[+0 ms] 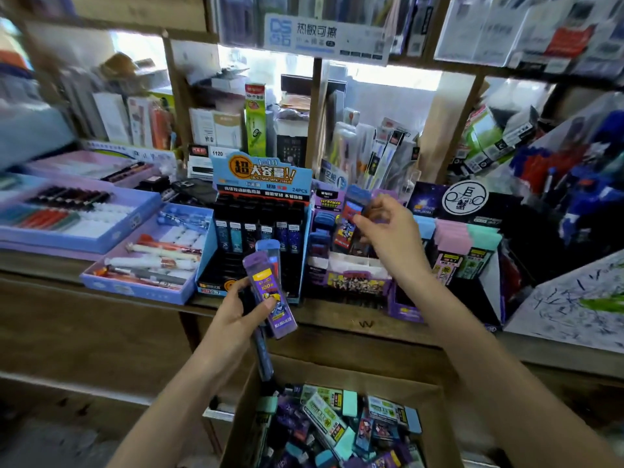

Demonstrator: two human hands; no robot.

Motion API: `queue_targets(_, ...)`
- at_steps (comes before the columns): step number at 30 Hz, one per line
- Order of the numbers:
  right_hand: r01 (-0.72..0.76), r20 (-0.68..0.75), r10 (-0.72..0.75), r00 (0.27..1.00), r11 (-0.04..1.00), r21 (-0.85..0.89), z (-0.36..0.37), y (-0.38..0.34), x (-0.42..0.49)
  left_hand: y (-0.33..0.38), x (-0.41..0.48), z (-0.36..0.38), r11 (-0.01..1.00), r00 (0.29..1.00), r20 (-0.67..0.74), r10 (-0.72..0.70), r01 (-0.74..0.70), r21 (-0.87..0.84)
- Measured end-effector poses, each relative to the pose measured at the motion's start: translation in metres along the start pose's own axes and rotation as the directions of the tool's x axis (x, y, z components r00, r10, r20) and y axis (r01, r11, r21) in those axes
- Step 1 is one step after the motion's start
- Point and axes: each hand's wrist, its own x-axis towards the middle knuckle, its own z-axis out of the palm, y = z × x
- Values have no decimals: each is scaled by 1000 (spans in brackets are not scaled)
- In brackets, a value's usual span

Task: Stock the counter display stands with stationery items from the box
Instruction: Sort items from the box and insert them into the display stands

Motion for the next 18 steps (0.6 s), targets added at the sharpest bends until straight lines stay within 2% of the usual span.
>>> queue_targets(2, 18, -38, -20, 999, 998, -65, -6, 0, 11, 2, 2, -3, 1000, 1000, 2, -10, 10, 1)
queue_targets(4, 8, -26, -9, 1000, 999, -34, -9, 4, 15, 2, 5, -4, 1000, 1000, -1, -14, 14, -11)
queue_targets(8, -19, 112, 21, 993, 1000, -14, 5, 14, 8, 0, 10, -2, 999, 1000, -13, -12, 12, -37)
queue_targets(13, -25, -27, 23, 999, 997, -75, 26, 15, 14, 2, 13, 2, 999, 1000, 0, -18, 18, -45)
queue_targets(18, -35, 22, 41, 999, 972, -233, 35, 22, 23, -1, 10, -1, 999, 999, 15, -32, 33, -38)
